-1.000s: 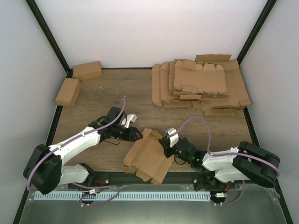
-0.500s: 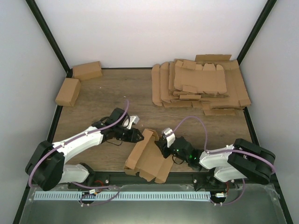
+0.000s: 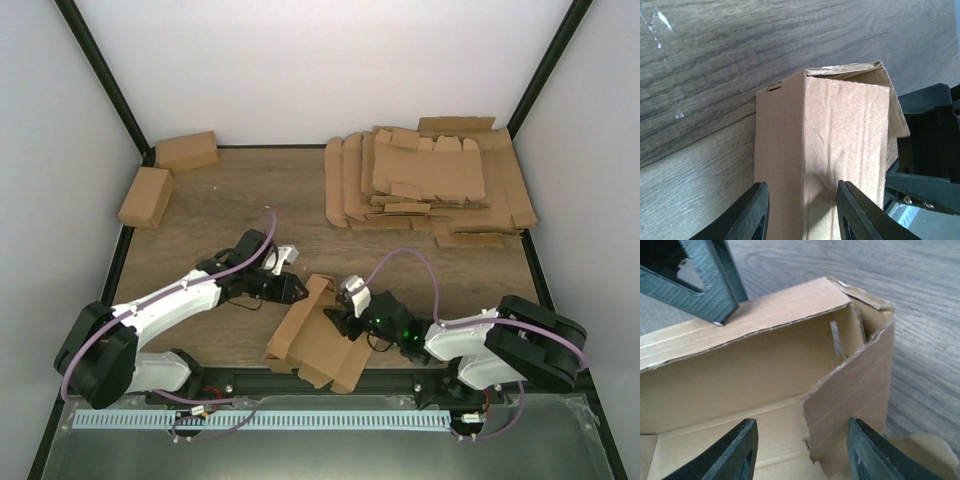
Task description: Fold the paper box
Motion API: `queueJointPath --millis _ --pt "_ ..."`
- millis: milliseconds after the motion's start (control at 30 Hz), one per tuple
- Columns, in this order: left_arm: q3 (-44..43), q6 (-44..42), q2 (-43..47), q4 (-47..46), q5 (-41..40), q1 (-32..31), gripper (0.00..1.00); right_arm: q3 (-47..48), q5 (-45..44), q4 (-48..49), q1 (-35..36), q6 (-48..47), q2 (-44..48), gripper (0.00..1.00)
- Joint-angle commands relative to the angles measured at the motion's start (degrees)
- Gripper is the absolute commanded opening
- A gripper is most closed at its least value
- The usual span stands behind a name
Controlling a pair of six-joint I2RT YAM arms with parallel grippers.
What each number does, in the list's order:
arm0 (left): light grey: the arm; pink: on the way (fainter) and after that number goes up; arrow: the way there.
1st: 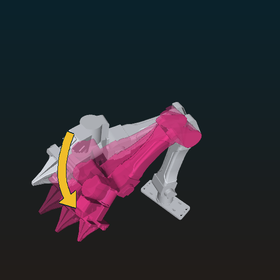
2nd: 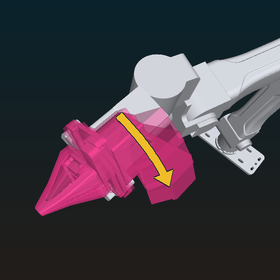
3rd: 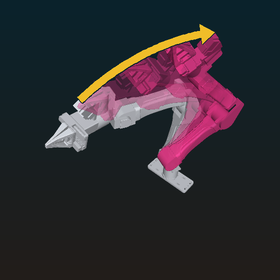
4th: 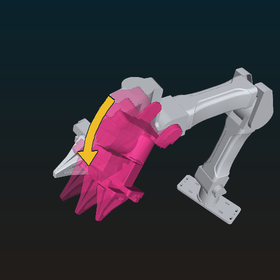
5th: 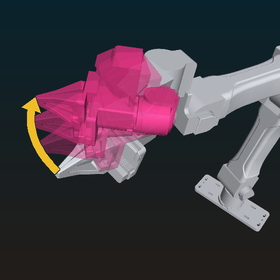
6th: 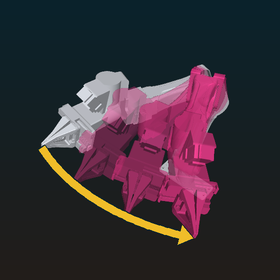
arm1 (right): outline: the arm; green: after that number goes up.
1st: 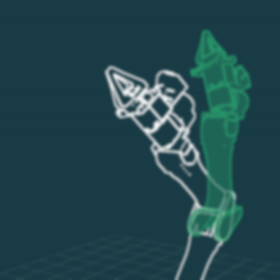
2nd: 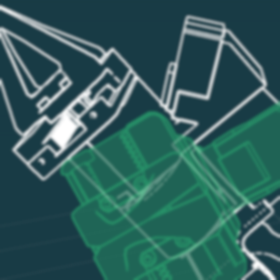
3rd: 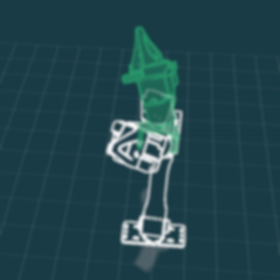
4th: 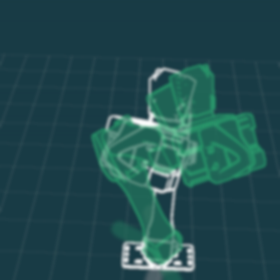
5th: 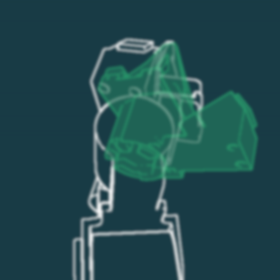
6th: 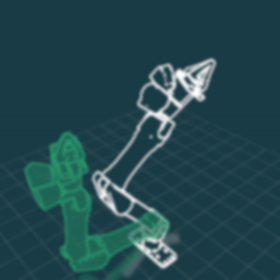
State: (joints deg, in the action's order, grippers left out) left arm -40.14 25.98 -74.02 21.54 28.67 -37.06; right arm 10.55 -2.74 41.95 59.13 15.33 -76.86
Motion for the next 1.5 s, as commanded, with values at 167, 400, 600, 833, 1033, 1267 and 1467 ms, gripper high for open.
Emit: queueJointPath --millis 167,400,600,833,1033,1267,1467 --pt "-2.14 -0.16 -0.15 -0.36 -0.67 -0.29 0.40 -0.63 -3.71 -5.70 0.67 0.23 11.37 0.74" --pt "-2.78 -0.20 -1.07 0.17 -1.57 -1.07 0.40 -3.16 -8.55 -13.14 0.51 2.52 25.86 0.82" --pt "-3.73 0.58 -1.88 -0.24 -2.16 -2.84 0.40 -2.81 -9.99 -25.28 -4.25 8.95 37.30 0.72" --pt "-5.37 1.13 -2.09 0.64 -3.69 -4.84 0.40 1.77 -8.80 -41.26 -11.24 15.84 40.54 0.51" --pt "-5.89 1.60 -2.51 0.66 -4.21 -6.16 0.40 5.87 8.91 -43.92 -25.16 15.71 32.06 0.50" --pt "-6.07 3.13 -3.72 -0.69 -4.56 -8.27 0.40 4.75 23.13 -38.62 -25.92 11.61 27.24 0.46" --pt "-6.71 3.76 -5.04 -1.32 -4.96 -10.05 0.40 1.85 28.03 -36.24 -25.91 10.71 29.34 0.47"
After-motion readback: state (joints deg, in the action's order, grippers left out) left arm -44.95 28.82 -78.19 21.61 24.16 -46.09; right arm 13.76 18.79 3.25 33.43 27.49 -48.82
